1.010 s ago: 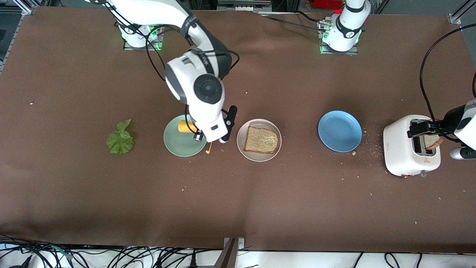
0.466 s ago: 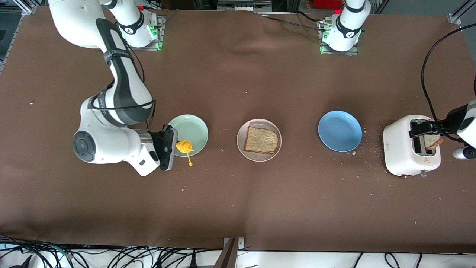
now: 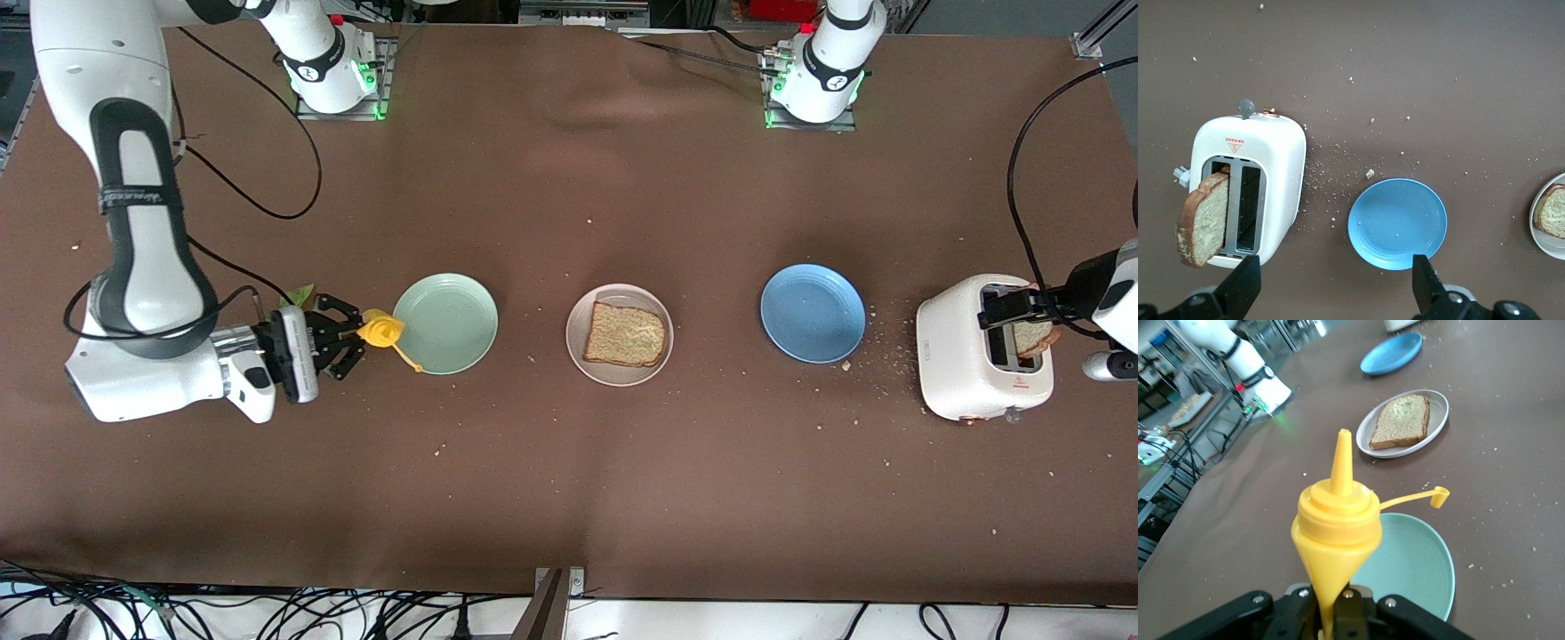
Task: Make sandwich in beige plate with both arms
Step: 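Set the yellow bottle down beside the mint-green plate with the right gripper, then grasp the green lettuce leaf with the right gripper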
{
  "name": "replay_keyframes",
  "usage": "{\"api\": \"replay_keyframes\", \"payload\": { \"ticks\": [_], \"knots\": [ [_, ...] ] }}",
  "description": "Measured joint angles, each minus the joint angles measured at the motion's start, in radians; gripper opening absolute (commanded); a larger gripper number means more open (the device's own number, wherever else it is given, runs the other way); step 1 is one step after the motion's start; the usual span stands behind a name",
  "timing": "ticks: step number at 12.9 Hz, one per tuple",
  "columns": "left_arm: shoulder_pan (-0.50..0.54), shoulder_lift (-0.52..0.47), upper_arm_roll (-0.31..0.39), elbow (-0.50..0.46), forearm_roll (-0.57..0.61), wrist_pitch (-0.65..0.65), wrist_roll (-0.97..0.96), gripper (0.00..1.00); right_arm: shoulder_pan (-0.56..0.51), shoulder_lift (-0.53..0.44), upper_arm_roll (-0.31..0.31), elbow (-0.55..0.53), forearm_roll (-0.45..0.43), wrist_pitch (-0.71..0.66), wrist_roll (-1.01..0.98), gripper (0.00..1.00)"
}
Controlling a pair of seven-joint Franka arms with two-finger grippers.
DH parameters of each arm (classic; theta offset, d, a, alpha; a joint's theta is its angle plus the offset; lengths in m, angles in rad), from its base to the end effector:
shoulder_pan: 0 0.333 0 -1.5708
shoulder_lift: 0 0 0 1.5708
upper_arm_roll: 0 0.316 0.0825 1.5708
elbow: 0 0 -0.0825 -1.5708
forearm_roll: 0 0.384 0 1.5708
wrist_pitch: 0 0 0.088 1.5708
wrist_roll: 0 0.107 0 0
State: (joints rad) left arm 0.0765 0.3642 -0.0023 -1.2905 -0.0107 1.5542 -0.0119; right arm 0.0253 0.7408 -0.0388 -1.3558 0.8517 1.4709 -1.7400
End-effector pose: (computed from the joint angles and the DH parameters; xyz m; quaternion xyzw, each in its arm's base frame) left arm 0.6543 0.0477 0.5336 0.9978 0.0432 -0.0500 0.0073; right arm 0.6764 0.0832 0.2829 -0.6326 -0.6066 -0.1208 0.4660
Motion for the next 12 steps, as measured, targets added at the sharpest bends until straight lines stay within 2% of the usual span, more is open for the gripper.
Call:
{"api": "replay_keyframes", "payload": {
  "ticks": [3, 7, 10, 12],
  "knots": [
    [0.0, 0.0, 0.0, 0.0, 0.0, 0.0, 0.0, 1.0, -0.078, 0.036, 0.002, -0.069, 0.033, -0.06, -0.255, 0.0],
    [0.012, 0.0, 0.002, 0.0, 0.0, 0.0, 0.0, 1.0, -0.115, 0.112, 0.003, -0.082, 0.037, -0.085, -0.524, 0.0],
    [0.014, 0.0, 0.001, 0.0, 0.0, 0.0, 0.0, 1.0, -0.144, 0.186, 0.003, -0.083, 0.04, -0.085, -0.645, 0.02],
    [0.014, 0.0, 0.0, 0.0, 0.0, 0.0, 0.0, 1.0, -0.153, 0.197, 0.005, -0.081, 0.053, -0.098, -0.66, 0.63]
  ]
}}
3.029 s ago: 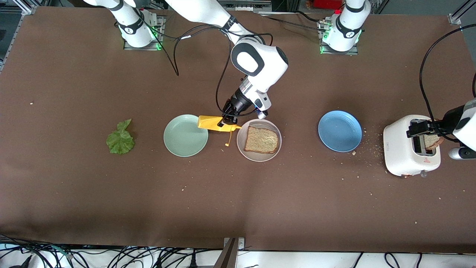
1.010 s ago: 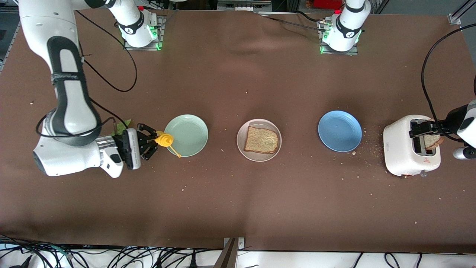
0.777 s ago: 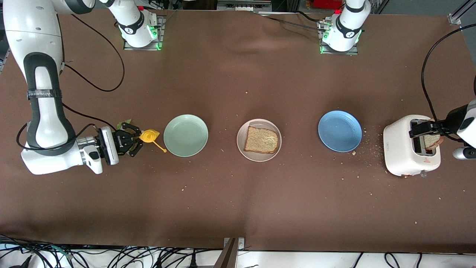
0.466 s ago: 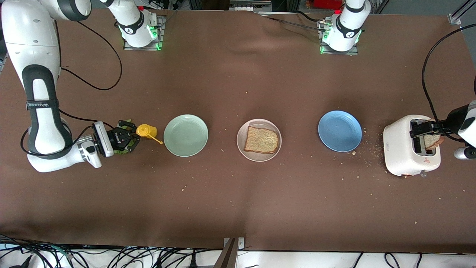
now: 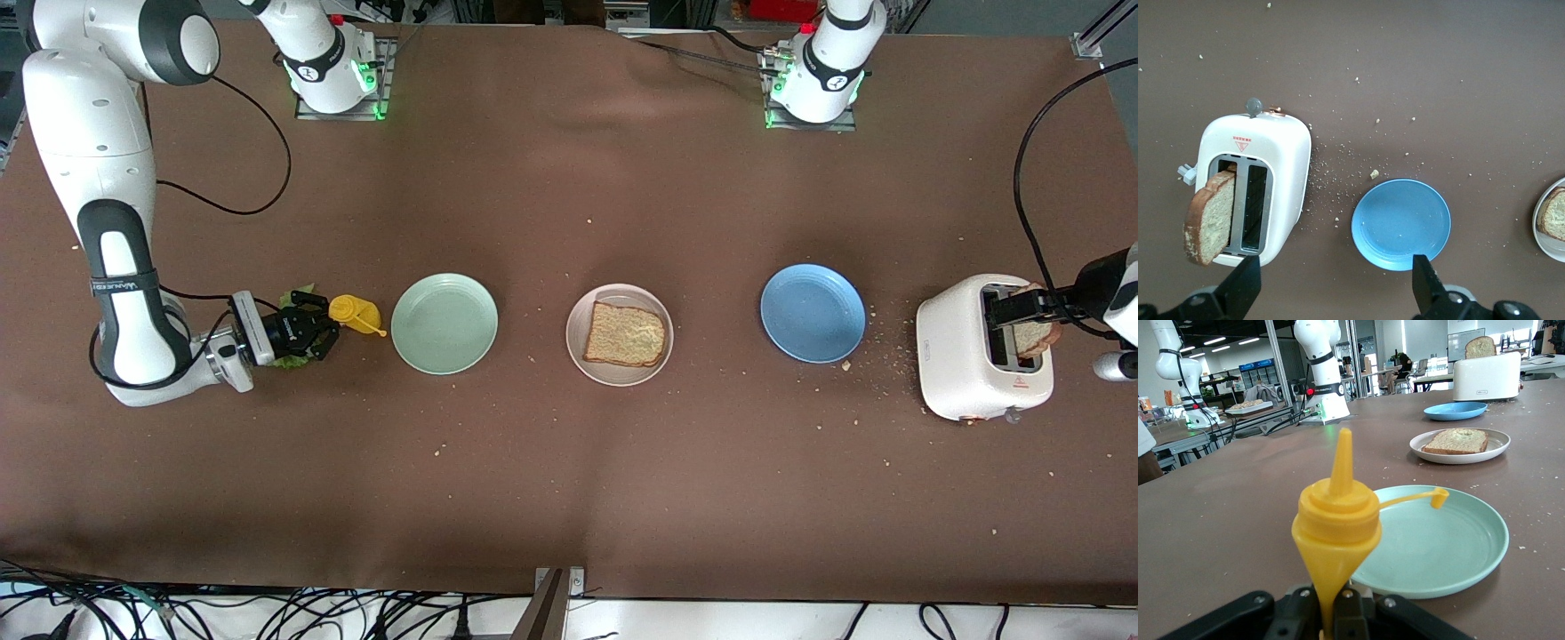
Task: Make sandwich in beige plate with both arms
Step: 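Grasp the green lettuce leaf with the right gripper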
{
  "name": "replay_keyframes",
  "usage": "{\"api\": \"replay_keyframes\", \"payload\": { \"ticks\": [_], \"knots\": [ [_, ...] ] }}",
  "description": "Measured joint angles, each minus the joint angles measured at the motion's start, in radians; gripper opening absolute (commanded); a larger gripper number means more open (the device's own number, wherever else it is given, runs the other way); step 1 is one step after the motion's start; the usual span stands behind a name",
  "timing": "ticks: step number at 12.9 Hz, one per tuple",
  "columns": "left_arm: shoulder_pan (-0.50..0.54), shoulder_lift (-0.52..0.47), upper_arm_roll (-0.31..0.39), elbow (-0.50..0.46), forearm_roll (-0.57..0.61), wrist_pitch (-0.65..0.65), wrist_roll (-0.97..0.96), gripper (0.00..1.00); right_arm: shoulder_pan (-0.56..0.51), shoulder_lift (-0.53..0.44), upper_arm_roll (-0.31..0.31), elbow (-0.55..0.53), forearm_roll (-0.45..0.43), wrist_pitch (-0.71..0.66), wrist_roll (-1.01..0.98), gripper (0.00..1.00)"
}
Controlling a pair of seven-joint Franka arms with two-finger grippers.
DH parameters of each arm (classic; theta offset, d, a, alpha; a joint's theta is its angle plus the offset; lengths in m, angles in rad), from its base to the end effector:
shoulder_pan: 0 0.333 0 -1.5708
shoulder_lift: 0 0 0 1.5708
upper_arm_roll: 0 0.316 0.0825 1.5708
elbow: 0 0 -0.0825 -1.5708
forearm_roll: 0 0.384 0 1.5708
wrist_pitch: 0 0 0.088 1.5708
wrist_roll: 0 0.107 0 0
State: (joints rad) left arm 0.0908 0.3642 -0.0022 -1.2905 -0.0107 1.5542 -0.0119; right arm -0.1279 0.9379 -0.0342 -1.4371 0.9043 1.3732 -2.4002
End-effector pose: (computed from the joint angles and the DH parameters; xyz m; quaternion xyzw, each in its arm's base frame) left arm 0.6535 0.0571 0.5336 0.9974 0.0504 -0.0500 0.0077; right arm 0.6269 -0.0020 0.1322 -0.4650 -0.6587 -0.2626 0.5299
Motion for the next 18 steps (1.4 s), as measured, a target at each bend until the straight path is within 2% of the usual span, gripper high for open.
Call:
{"api": "replay_keyframes", "payload": {
  "ticks": [1, 3, 5, 7, 11, 14, 18],
  "knots": [
    [0.0, 0.0, 0.0, 0.0, 0.0, 0.0, 0.0, 1.0, 0.0, 0.0, 0.001, 0.001, 0.0, 0.001, 0.004, 0.75],
    [0.0, 0.0, -0.001, 0.0, 0.0, 0.0, 0.0, 1.0, 0.0, -0.001, 0.004, 0.002, 0.0, 0.001, 0.045, 0.86],
    [0.0, 0.0, -0.001, 0.0, 0.0, 0.0, 0.0, 1.0, 0.0, -0.012, 0.005, 0.012, -0.016, 0.0, 0.125, 0.86],
    [0.0, 0.0, -0.001, 0.0, 0.0, 0.0, 0.0, 1.0, 0.0, -0.048, 0.004, 0.028, -0.07, -0.001, 0.216, 0.87],
    [-0.001, 0.0, -0.002, 0.0, 0.0, 0.0, 0.0, 1.0, -0.002, -0.182, -0.013, 0.046, -0.237, 0.001, 0.48, 0.89],
    [-0.001, 0.0, -0.004, 0.0, 0.0, 0.0, 0.0, 1.0, 0.002, -0.266, -0.012, 0.048, -0.412, 0.072, 0.724, 0.89],
    [-0.002, 0.0, -0.005, 0.0, 0.0, 0.0, 0.0, 1.0, 0.06, -0.274, -0.007, 0.029, -0.668, 0.236, 1.026, 0.89]
  ]
}}
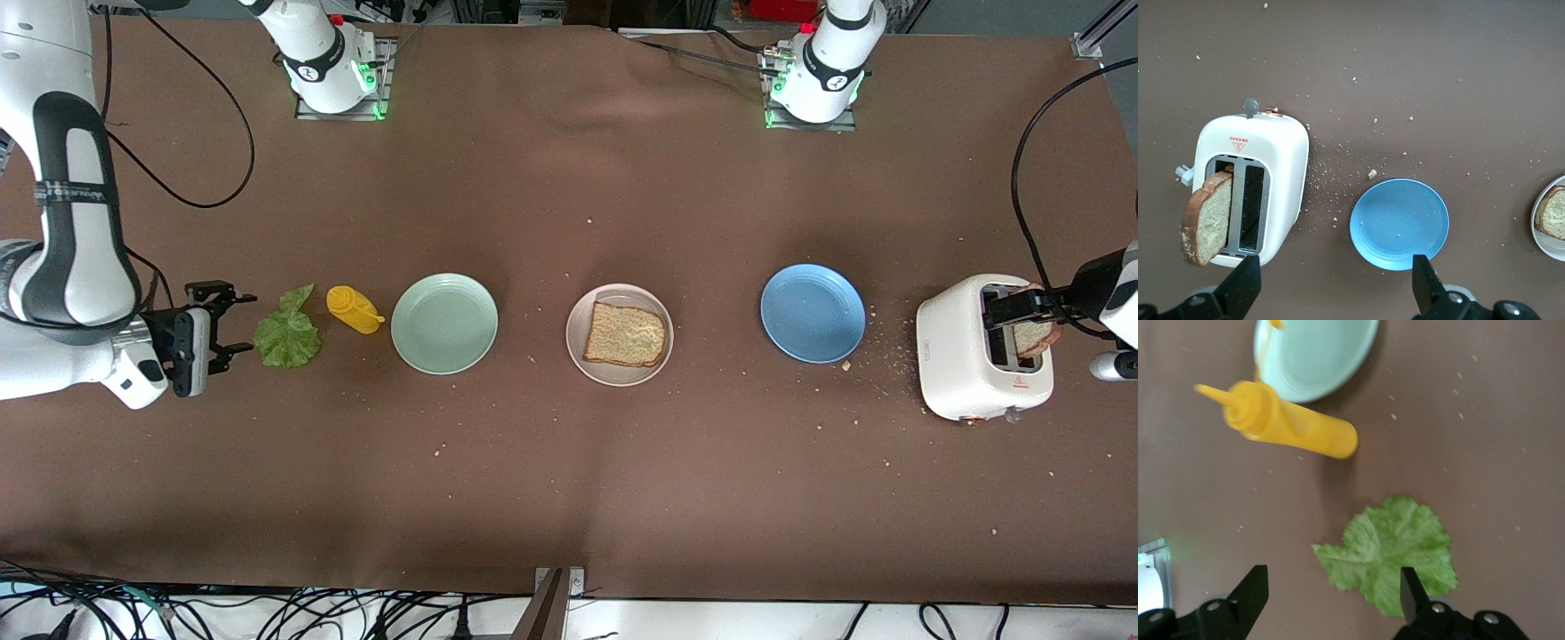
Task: Make sandwich in beige plate with both arms
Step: 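Grasp the green lettuce leaf with the right gripper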
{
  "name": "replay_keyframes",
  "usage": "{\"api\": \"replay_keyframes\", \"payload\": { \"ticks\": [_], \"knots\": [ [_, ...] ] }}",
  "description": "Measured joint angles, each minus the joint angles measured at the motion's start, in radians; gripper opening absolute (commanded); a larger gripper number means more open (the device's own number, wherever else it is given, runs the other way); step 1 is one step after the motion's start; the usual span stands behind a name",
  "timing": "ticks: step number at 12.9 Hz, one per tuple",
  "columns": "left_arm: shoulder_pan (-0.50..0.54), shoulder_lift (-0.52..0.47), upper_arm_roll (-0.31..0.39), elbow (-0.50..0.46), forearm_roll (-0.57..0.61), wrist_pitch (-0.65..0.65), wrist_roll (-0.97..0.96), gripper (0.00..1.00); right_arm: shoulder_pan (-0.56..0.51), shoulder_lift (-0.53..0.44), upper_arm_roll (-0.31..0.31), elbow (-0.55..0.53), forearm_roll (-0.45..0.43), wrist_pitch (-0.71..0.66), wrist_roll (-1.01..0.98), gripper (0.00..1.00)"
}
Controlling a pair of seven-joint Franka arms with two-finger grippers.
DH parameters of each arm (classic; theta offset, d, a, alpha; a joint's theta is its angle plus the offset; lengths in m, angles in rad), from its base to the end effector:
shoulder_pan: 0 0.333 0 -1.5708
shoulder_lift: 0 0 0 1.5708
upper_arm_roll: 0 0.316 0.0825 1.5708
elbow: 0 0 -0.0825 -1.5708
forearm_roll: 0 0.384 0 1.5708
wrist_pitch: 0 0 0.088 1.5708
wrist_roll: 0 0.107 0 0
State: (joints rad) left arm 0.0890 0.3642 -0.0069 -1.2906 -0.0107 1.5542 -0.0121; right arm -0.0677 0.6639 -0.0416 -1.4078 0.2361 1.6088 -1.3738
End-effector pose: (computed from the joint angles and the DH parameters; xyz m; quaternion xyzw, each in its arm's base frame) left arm 0.6538 0.0534 0.5336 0.9976 0.0474 -0.0500 0.0083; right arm 0.6674 -0.0441 0.2862 -0.7987 -0.5479 0.1002 0.2276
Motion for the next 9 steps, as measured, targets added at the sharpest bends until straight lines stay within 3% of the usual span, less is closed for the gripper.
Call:
{"api": "replay_keyframes", "payload": {
  "ticks": [4, 9],
  "knots": [
    [-0.001, 0.0, -0.002, 0.0, 0.0, -0.003, 0.0, 1.0, 0.073, 0.002, 0.0, -0.07, -0.184, 0.126, 0.341, 0.85],
    [0.0, 0.001, -0.002, -0.001, 0.0, -0.015, 0.0, 1.0, 0.105, -0.004, 0.001, -0.274, -0.33, 0.406, 0.718, 0.84]
  ]
}}
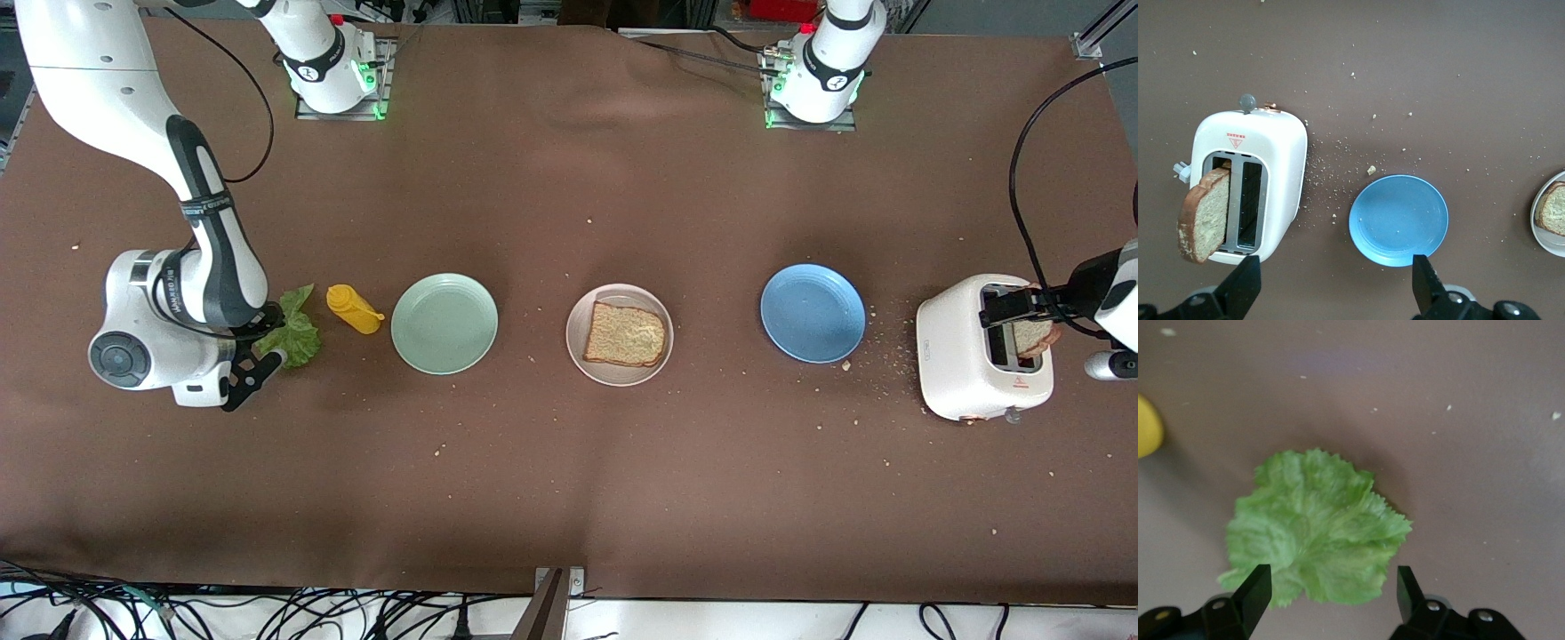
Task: Make sandwich in beige plate with both arms
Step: 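Grasp the green lettuce leaf with the right gripper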
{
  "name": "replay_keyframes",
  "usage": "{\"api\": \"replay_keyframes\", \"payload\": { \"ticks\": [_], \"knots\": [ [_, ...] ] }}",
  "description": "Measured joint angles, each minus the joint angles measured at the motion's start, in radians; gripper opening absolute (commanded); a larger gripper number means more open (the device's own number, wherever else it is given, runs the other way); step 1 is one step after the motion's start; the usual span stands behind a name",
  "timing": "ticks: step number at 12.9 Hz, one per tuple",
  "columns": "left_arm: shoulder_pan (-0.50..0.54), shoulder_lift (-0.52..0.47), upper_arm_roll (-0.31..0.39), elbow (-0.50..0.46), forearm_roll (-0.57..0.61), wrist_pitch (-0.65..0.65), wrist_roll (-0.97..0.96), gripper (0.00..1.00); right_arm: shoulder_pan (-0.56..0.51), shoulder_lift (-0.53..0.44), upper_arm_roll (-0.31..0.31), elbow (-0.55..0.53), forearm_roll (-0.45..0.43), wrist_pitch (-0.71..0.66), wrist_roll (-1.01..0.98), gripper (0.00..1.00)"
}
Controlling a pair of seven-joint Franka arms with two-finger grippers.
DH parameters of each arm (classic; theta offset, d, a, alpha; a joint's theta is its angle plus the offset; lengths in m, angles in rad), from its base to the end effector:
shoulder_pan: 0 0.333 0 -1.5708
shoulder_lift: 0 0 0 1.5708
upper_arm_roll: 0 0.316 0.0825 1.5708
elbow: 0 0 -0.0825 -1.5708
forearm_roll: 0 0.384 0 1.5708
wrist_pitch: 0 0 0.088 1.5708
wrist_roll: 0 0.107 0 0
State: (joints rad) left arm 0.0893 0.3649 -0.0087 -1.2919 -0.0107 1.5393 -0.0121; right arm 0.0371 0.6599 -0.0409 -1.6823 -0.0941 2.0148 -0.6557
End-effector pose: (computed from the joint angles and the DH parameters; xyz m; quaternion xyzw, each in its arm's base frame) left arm 0.6522 0.0525 0.5314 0.9972 0.0466 -0.0584 0.0089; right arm 0.6409 -0.0059 0.1945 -0.9237 -0.3429 0.1707 0.0038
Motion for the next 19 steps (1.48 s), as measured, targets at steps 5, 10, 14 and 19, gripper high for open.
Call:
{"api": "replay_keyframes", "payload": {
  "ticks": [5, 10, 14, 19],
  "knots": [
    [-0.001, 0.0, -0.001, 0.0, 0.0, -0.008, 0.0, 1.0, 0.017, -0.022, -0.001, -0.082, -0.012, 0.055, 0.115, 0.0],
    [-0.003, 0.0, -0.003, 0.0, 0.0, -0.009, 0.0, 1.0, 0.021, -0.027, 0.0, -0.096, -0.012, 0.054, 0.137, 0.0],
    [-0.003, 0.0, -0.003, 0.0, 0.0, -0.013, 0.0, 1.0, 0.024, -0.028, 0.0, -0.097, -0.012, 0.054, 0.143, 0.0],
    [-0.003, 0.0, -0.003, 0.0, 0.0, -0.013, 0.0, 1.0, 0.029, -0.049, 0.0, -0.007, -0.012, -0.09, 0.143, 0.0]
  ]
}}
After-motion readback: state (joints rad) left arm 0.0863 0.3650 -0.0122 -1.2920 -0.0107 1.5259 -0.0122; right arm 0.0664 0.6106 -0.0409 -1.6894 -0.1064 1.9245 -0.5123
